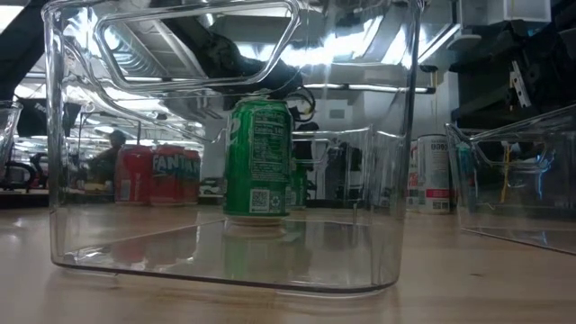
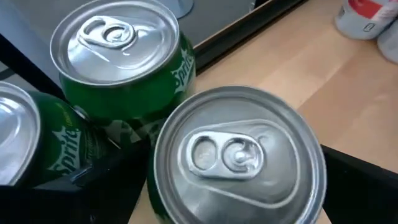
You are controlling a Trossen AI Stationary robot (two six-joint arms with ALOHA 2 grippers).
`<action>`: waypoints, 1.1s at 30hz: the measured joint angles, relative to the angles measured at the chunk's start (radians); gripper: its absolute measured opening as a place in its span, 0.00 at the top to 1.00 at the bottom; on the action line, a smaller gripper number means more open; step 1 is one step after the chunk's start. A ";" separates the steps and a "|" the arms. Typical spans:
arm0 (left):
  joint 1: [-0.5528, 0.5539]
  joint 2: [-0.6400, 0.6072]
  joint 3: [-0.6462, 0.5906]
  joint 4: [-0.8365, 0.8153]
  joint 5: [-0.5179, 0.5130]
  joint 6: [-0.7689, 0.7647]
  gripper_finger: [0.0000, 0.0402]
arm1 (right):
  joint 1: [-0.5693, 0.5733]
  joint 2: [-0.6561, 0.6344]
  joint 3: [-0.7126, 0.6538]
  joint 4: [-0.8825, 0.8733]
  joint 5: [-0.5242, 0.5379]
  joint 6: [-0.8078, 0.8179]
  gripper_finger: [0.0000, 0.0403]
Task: Sort soda cans
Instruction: Put the green soda can into the middle transparent bin
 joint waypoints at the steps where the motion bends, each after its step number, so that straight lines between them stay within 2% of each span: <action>1: 0.000 0.000 0.000 0.009 0.000 0.001 0.00 | 0.000 0.000 0.000 0.000 0.000 0.000 0.07; 7: 0.000 0.000 0.000 0.026 -0.002 0.003 0.05 | 0.000 0.000 0.000 0.000 0.000 0.001 0.07; 15: 0.001 0.000 0.000 0.012 -0.007 0.009 0.25 | 0.000 0.000 -0.020 0.048 -0.012 0.002 0.07; 25: -0.029 -0.010 0.001 -0.020 -0.013 0.038 0.25 | 0.000 0.000 -0.021 0.051 -0.012 0.002 0.07; 33: -0.110 -0.106 0.001 -0.057 -0.001 0.065 0.25 | 0.000 0.000 -0.021 0.051 -0.016 0.015 0.07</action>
